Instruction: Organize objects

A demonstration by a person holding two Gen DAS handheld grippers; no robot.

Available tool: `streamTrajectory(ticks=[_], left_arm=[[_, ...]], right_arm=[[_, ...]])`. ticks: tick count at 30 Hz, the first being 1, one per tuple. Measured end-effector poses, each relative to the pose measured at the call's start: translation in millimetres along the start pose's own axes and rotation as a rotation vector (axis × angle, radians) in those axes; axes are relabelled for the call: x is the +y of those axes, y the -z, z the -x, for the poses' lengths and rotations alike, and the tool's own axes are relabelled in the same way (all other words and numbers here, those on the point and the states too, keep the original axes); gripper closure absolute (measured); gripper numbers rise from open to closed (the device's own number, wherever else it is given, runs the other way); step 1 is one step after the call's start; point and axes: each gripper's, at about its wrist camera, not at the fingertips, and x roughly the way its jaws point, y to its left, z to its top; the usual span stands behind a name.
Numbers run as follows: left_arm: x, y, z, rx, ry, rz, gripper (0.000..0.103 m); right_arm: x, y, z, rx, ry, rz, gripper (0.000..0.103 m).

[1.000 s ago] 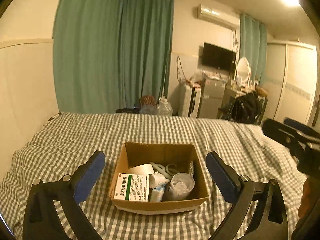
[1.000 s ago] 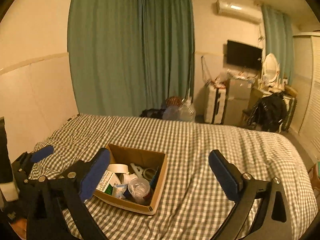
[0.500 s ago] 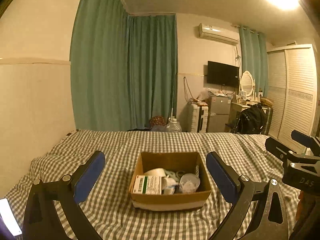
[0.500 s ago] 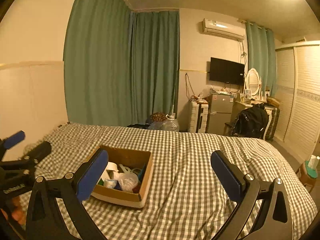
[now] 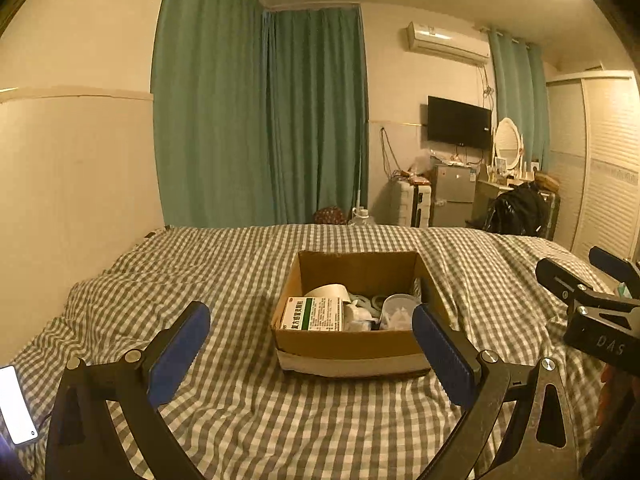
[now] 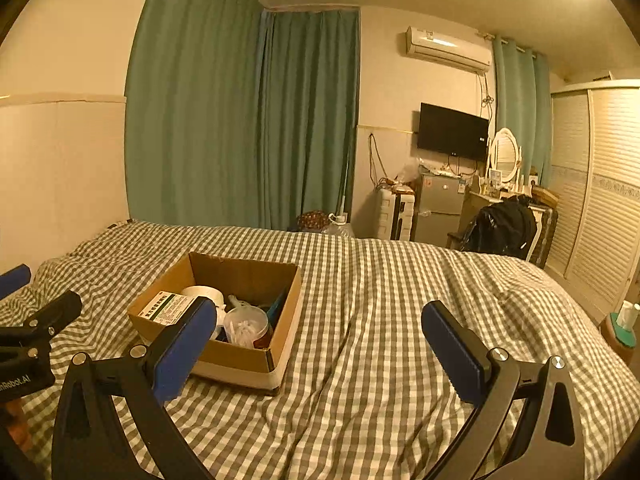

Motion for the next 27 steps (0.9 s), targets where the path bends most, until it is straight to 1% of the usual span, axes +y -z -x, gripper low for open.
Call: streamTrajectory(ticks=[6,12,27], left_arm=[[6.0,1.4,-2.2,0.015,0.012,0.026,0.000],[4.9,4.2,-2.2,0.021,0.012,0.010,0.000],[4.6,5.4,-1.0,0.031,0.015,0.015,0.000]], right_arm=[[2.1,-0.8,0.9,-0.004,-0.006,-0.004,0.000],[3.8,1.5,1.0,-0.001,-0.002,0.002,0.000],[6.4,6.2,-3.4,0.021,-0.011,-0.004,0.000]])
